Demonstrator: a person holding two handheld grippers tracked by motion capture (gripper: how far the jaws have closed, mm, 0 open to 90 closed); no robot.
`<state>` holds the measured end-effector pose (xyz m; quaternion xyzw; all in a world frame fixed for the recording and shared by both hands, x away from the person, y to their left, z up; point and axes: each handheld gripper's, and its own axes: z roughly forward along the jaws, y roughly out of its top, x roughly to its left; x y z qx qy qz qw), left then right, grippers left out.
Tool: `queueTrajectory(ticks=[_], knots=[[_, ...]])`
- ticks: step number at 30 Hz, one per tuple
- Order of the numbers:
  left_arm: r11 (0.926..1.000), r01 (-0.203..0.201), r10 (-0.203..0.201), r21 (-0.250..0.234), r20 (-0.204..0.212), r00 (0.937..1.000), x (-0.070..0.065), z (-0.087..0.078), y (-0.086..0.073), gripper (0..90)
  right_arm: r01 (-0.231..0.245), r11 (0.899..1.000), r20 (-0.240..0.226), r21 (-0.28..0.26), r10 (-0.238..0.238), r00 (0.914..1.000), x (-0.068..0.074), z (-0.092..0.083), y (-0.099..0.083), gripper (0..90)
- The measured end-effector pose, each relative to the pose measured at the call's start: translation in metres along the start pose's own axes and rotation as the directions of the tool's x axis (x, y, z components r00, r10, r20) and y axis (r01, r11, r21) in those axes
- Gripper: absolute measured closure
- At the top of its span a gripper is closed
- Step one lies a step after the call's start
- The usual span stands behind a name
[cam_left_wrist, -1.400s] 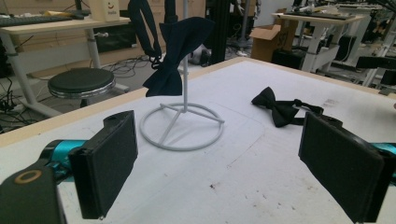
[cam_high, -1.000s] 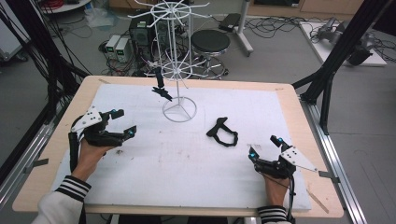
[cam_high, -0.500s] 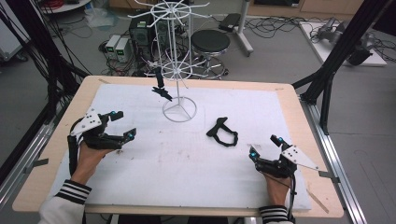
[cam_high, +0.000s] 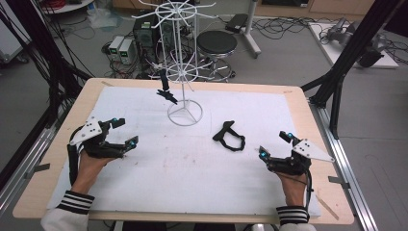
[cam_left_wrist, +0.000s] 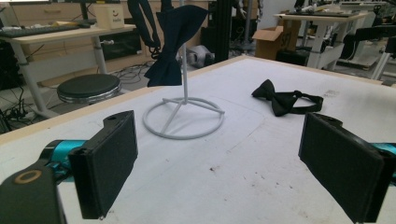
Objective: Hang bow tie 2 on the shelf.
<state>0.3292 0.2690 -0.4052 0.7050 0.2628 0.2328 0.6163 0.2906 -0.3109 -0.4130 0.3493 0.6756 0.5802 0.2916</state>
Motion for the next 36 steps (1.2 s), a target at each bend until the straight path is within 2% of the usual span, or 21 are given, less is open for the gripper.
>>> queueTrajectory(ticks=[1, 2, 3, 6, 12, 13, 17, 19, 20, 21, 22, 24, 25, 26, 27, 29, 31, 33, 34, 35, 36], knots=[[1.0, 0.0, 0.0, -0.004, -0.006, 1.0, 0.0, -0.001, -0.001, 12.2, 0.029, 0.999, -0.02, 0.036, -0.028, 0.9994, -0.002, 0.005, 0.007, 3.3], [1.0, 0.003, -0.003, -0.009, -0.008, 1.0, 0.0, -0.002, -0.002, 12.2, 0.029, 0.999, -0.02, 0.036, -0.028, 0.9994, -0.002, 0.005, 0.007, 3.3], [0.9999, 0.004, -0.004, -0.009, -0.007, 1.0, 0.001, -0.002, -0.003, 12.2, 0.057, 0.997, -0.04, 0.058, -0.054, 0.9977, -0.004, 0.011, 0.014, 3.3], [0.9999, -0.006, 0.006, 0.008, -0.001, 1.0, 0.0, -0.001, -0.003, 12.2, 0.077, 0.993, -0.065, 0.088, -0.071, 0.9953, -0.007, 0.018, 0.022, 3.3], [1.0, -0.009, 0.009, -0.003, 0.003, 1.0, -0.002, -0.003, -0.003, 12.2, 0.113, 0.984, -0.11, 0.135, -0.099, 0.989, -0.011, 0.03, 0.034, 3.3], [0.9999, -0.011, 0.011, 0.0, 0.009, 0.9999, -0.001, -0.003, -0.004, 12.2, 0.137, 0.978, -0.128, 0.158, -0.118, 0.9848, -0.014, 0.035, 0.04, 3.3], [1.0, 0.002, -0.002, -0.008, 0.013, 0.9999, 0.0, -0.005, -0.005, 12.2, 0.162, 0.967, -0.18, 0.196, -0.127, 0.9755, -0.018, 0.044, 0.047, 3.3], [0.9998, 0.009, -0.009, -0.016, 0.014, 0.9999, 0.001, -0.007, -0.007, 12.2, 0.192, 0.956, -0.206, 0.22, -0.147, 0.9674, -0.02, 0.048, 0.049, 3.3], [0.9998, 0.009, -0.009, -0.016, 0.014, 0.9999, 0.001, -0.007, -0.007, 12.2, 0.192, 0.956, -0.206, 0.22, -0.147, 0.9674, -0.02, 0.048, 0.049, 3.3], [0.9999, 0.006, -0.006, -0.014, 0.012, 0.9999, 0.001, -0.008, -0.008, 12.2, 0.211, 0.948, -0.233, 0.24, -0.155, 0.9599, -0.021, 0.053, 0.052, 3.3], [0.9998, 0.01, -0.01, -0.015, 0.011, 0.9999, 0.001, -0.008, -0.009, 12.2, 0.211, 0.948, -0.233, 0.24, -0.155, 0.9599, -0.021, 0.053, 0.052, 3.3], [0.9998, 0.014, -0.014, -0.015, 0.008, 0.9999, 0.001, -0.008, -0.01, 12.2, 0.245, 0.937, -0.259, 0.25, -0.179, 0.9491, -0.021, 0.059, 0.056, 3.3], [0.9999, 0.009, -0.009, -0.015, 0.005, 1.0, 0.0, -0.008, -0.011, 12.2, 0.273, 0.927, -0.282, 0.256, -0.199, 0.9387, -0.021, 0.064, 0.061, 3.4], [0.9998, 0.009, -0.009, -0.015, 0.001, 1.0, 0.0, -0.008, -0.011, 12.2, 0.273, 0.927, -0.282, 0.256, -0.199, 0.9387, -0.021, 0.064, 0.061, 3.4], [0.9998, 0.01, -0.01, -0.017, -0.001, 1.0, -0.001, -0.008, -0.012, 12.2, 0.294, 0.919, -0.308, 0.262, -0.209, 0.9281, -0.021, 0.07, 0.064, 3.4], [0.9999, 0.007, -0.007, -0.011, -0.004, 1.0, -0.002, -0.009, -0.013, 12.2, 0.324, 0.908, -0.327, 0.267, -0.23, 0.9164, -0.022, 0.076, 0.067, 3.4], [0.9999, 0.009, -0.009, -0.012, -0.012, 0.9999, -0.002, -0.011, -0.014, 12.2, 0.337, 0.904, -0.351, 0.264, -0.235, 0.9065, -0.023, 0.08, 0.069, 3.4], [0.9997, 0.01, -0.01, -0.021, -0.019, 0.9998, -0.002, -0.013, -0.015, 12.2, 0.363, 0.891, -0.37, 0.272, -0.252, 0.8943, -0.025, 0.084, 0.07, 3.4], [0.9997, 0.01, -0.01, -0.021, -0.019, 0.9998, -0.002, -0.013, -0.015, 12.2, 0.363, 0.891, -0.37, 0.272, -0.252, 0.8943, -0.025, 0.084, 0.07, 3.4], [0.9996, 0.011, -0.012, -0.024, -0.022, 0.9997, -0.002, -0.014, -0.016, 12.2, 0.394, 0.873, -0.391, 0.286, -0.269, 0.8804, -0.026, 0.088, 0.072, 3.4], [0.9995, 0.015, -0.016, -0.027, -0.025, 0.9995, -0.001, -0.014, -0.017, 12.2, 0.408, 0.868, -0.405, 0.283, -0.278, 0.8712, -0.026, 0.091, 0.074, 3.4]])
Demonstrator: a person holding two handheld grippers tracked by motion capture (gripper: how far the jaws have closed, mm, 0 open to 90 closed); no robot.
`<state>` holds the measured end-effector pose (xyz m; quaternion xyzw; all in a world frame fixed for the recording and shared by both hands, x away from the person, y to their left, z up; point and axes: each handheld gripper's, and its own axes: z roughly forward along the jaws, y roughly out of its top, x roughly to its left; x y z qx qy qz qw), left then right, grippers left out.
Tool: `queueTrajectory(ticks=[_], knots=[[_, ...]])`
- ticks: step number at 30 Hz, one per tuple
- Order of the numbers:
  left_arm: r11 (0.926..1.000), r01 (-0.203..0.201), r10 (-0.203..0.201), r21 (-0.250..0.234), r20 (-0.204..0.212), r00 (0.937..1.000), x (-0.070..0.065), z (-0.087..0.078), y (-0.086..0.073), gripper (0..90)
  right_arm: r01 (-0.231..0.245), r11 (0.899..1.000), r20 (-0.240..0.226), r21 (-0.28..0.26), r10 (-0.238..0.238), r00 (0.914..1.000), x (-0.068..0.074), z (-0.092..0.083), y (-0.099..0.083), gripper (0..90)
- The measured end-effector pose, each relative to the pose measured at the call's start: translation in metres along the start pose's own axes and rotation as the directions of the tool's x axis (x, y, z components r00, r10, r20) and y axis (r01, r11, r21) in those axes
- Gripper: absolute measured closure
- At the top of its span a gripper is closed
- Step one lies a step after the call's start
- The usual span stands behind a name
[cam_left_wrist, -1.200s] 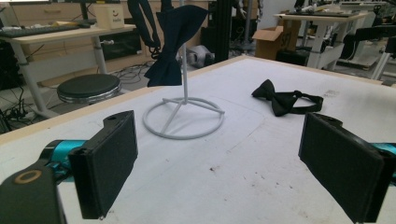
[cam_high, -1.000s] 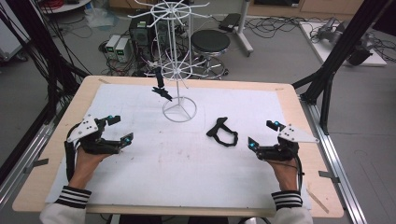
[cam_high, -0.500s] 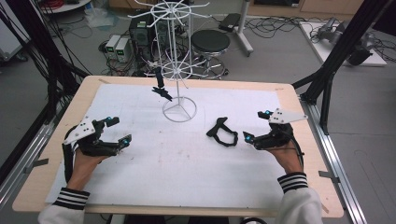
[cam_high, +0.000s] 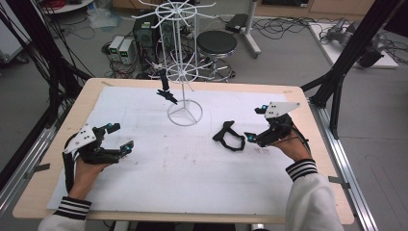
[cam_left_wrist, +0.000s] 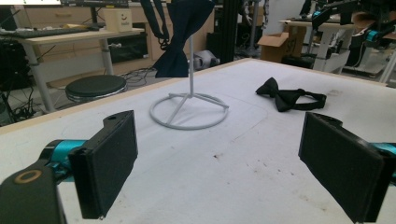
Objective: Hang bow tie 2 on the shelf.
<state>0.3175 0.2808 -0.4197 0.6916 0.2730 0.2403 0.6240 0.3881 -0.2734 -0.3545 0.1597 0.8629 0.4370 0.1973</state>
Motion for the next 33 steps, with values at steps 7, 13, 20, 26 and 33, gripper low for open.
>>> queueTrajectory(ticks=[7, 13, 20, 26, 33], knots=[[0.9999, -0.002, 0.002, 0.013, -0.008, 1.0, -0.001, 0.003, -0.004, 12.2, 0.091, 0.994, -0.055, 0.054, -0.088, 0.9946, -0.008, 0.008, 0.011, 4.4], [0.9998, -0.004, 0.005, 0.018, -0.005, 1.0, -0.002, 0.004, -0.005, 12.2, 0.181, 0.978, -0.097, 0.106, -0.171, 0.9804, -0.017, 0.019, 0.022, 4.4], [0.9995, -0.01, 0.01, 0.03, -0.006, 0.9999, -0.002, 0.005, -0.006, 12.2, 0.242, 0.957, -0.157, 0.159, -0.217, 0.9633, -0.025, 0.036, 0.029, 4.4], [0.9994, -0.012, 0.012, 0.033, -0.006, 0.9999, -0.003, 0.005, -0.005, 12.2, 0.3, 0.936, -0.224, 0.186, -0.257, 0.9402, -0.027, 0.056, 0.038, 4.4], [0.9992, -0.014, 0.014, 0.038, 0.0, 0.9999, -0.004, 0.007, -0.006, 12.2, 0.408, 0.878, -0.323, 0.251, -0.322, 0.89, -0.021, 0.082, 0.052, 4.5]])
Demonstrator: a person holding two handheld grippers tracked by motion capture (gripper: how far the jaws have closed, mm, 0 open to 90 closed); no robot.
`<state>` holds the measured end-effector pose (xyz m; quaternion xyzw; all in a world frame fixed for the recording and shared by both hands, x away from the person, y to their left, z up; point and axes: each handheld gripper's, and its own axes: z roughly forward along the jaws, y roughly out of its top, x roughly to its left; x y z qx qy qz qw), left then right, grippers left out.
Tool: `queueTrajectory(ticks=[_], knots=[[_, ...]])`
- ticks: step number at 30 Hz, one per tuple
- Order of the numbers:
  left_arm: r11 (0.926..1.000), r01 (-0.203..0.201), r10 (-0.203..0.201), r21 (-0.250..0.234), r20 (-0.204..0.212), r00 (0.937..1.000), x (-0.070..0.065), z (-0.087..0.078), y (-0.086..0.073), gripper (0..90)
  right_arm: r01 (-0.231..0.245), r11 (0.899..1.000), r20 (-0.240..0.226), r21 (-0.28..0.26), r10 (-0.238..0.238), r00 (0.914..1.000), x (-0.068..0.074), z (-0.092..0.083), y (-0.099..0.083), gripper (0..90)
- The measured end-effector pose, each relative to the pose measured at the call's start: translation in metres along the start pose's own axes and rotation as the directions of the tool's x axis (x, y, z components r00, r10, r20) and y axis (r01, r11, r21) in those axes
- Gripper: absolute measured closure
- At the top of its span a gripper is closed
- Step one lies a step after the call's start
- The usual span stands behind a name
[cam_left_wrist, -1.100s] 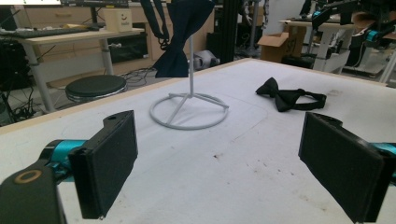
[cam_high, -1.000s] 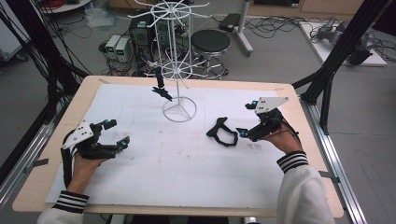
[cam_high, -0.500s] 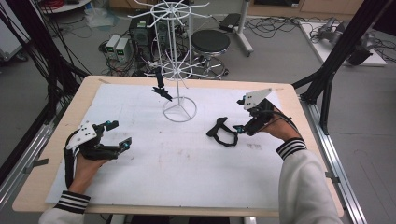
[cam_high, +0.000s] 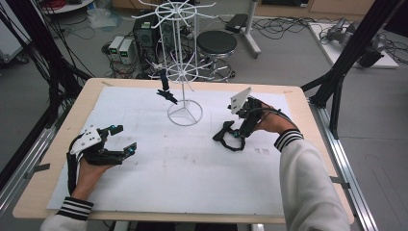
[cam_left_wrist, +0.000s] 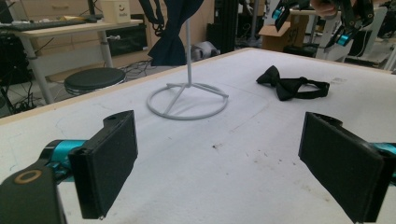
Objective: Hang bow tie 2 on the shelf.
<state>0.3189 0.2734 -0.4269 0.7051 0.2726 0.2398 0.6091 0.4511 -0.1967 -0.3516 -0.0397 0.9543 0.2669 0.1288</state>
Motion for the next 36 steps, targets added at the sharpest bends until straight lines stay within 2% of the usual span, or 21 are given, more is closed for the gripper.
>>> queueTrajectory(ticks=[1, 2, 3, 5, 7, 8, 19, 27, 29, 30, 31, 35, 36], knots=[[1.0, 0.0, 0.0, 0.0, 0.0, 1.0, 0.0, 0.0, 0.0, 12.2, 0.0, 1.0, 0.0, 0.0, 0.0, 1.0, 0.0, 0.0, 0.0, 4.5], [1.0, -0.001, 0.001, 0.0, 0.001, 1.0, 0.0, 0.0, 0.0, 12.2, 0.028, 0.999, -0.023, 0.035, -0.027, 0.9994, 0.0, 0.007, 0.004, 4.5], [1.0, -0.002, 0.002, 0.002, 0.0, 1.0, 0.0, 0.0, 0.0, 12.2, 0.028, 0.999, -0.023, 0.035, -0.027, 0.9994, 0.0, 0.007, 0.004, 4.5], [1.0, -0.004, 0.004, 0.003, 0.0, 1.0, 0.0, 0.0, 0.0, 12.2, 0.075, 0.995, -0.041, 0.067, -0.072, 0.9965, -0.002, 0.015, 0.009, 4.5], [1.0, -0.004, 0.004, 0.003, -0.002, 1.0, -0.001, 0.0, 0.0, 12.2, 0.071, 0.995, -0.057, 0.065, -0.067, 0.9961, -0.004, 0.02, 0.011, 4.5], [1.0, -0.003, 0.003, 0.001, -0.002, 1.0, 0.0, 0.0, 0.0, 12.2, 0.088, 0.993, -0.076, 0.081, -0.082, 0.9937, -0.005, 0.026, 0.011, 4.6], [0.9999, -0.001, 0.001, 0.011, 0.002, 1.0, -0.001, 0.003, -0.001, 12.2, 0.068, 0.992, -0.071, 0.108, -0.06, 0.9957, -0.011, 0.037, 0.004, 5.4], [0.9999, -0.001, 0.001, 0.012, 0.003, 1.0, -0.001, 0.004, -0.001, 12.2, 0.069, 0.99, -0.096, 0.124, -0.057, 0.9937, -0.014, 0.049, 0.001, 6.5], [0.9999, 0.001, -0.001, 0.014, 0.003, 1.0, -0.001, 0.004, -0.001, 12.2, 0.064, 0.99, -0.101, 0.126, -0.052, 0.9936, -0.015, 0.051, 0.0, 9.8], [0.9999, 0.001, -0.001, 0.014, 0.003, 1.0, -0.001, 0.004, -0.001, 12.2, 0.065, 0.99, -0.11, 0.126, -0.051, 0.9926, -0.015, 0.051, 0.0, 15.9], [0.9999, -0.001, 0.001, 0.013, 0.005, 1.0, -0.001, 0.004, -0.001, 12.2, 0.072, 0.989, -0.126, 0.126, -0.056, 0.9904, -0.015, 0.053, -0.001, 17.3], [0.9999, 0.002, -0.002, 0.016, 0.007, 1.0, -0.001, 0.005, -0.002, 12.2, 0.069, 0.989, -0.136, 0.133, -0.051, 0.9894, -0.017, 0.056, -0.002, 17.5], [0.9999, 0.002, -0.002, 0.015, 0.006, 1.0, -0.001, 0.005, -0.002, 12.2, 0.073, 0.987, -0.137, 0.141, -0.054, 0.9891, -0.017, 0.058, -0.004, 20.3]])
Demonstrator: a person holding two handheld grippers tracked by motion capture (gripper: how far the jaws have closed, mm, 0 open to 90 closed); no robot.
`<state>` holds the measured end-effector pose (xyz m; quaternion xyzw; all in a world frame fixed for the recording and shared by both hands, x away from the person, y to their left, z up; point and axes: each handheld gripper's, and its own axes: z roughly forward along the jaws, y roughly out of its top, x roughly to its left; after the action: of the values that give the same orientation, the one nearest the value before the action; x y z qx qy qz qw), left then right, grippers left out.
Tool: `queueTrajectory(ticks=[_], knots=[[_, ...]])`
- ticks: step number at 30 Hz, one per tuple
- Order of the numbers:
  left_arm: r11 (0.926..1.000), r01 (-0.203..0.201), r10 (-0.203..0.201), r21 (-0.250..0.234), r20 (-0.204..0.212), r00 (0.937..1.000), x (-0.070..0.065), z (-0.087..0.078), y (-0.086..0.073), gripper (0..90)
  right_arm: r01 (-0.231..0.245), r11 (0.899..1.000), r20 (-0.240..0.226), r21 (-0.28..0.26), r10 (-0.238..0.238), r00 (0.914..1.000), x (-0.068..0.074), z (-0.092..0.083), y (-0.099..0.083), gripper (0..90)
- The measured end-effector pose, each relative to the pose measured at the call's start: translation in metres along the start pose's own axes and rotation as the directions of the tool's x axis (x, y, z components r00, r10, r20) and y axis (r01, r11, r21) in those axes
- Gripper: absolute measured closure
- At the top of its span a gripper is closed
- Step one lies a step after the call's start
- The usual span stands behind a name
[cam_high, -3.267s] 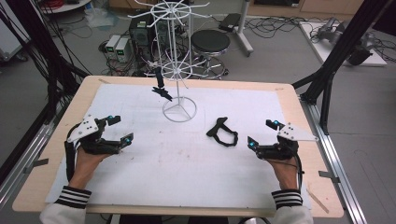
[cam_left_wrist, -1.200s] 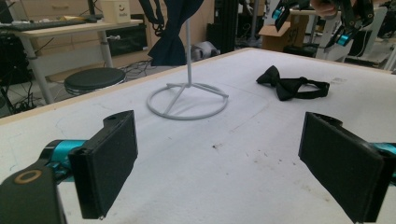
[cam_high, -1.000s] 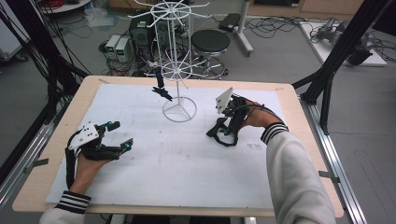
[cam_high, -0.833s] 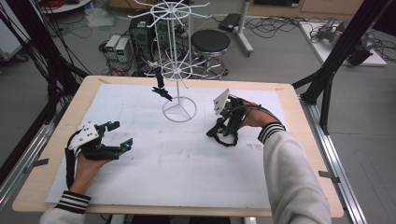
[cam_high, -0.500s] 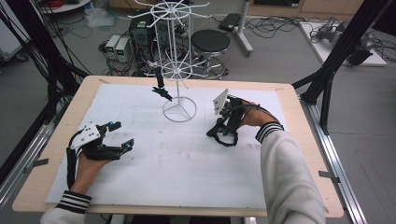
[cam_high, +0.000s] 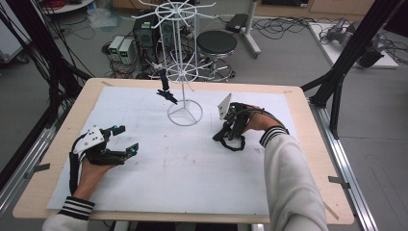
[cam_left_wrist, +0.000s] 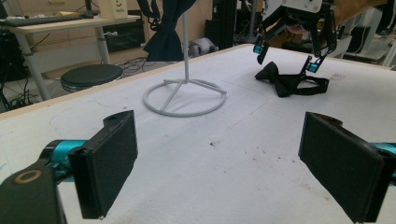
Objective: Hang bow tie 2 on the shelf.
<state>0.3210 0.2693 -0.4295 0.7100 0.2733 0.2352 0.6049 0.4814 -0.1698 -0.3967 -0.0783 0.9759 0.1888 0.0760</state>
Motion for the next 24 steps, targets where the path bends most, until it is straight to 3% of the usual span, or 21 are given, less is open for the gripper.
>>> queueTrajectory(ticks=[9, 16, 19, 24], knots=[[1.0, 0.003, -0.003, 0.002, 0.003, 1.0, 0.0005, 0.0002, -0.0003, 12.2, 0.022, 0.999, -0.059, 0.044, -0.019, 0.9981, 0.0, 0.0057, -0.0029, 33.7], [1.0, 0.002, -0.002, 0.003, 0.002, 1.0, 0.0009, 0.0001, -0.0004, 12.2, 0.029, 0.999, -0.051, 0.044, -0.027, 0.9983, -0.0012, 0.0038, -0.005, 37.2], [1.0, 0.001, -0.001, 0.005, 0.002, 1.0, 0.0006, 0.0003, -0.0004, 12.2, 0.04, 0.997, -0.061, 0.067, -0.036, 0.9975, -0.0006, 0.0051, -0.0062, 39.5], [1.0, 0.003, -0.003, 0.006, 0.004, 1.0, 0.0009, 0.0003, -0.0005, 12.2, 0.048, 0.995, -0.035, 0.086, -0.045, 0.9984, -0.001, 0.0067, -0.0037, 43.6]])
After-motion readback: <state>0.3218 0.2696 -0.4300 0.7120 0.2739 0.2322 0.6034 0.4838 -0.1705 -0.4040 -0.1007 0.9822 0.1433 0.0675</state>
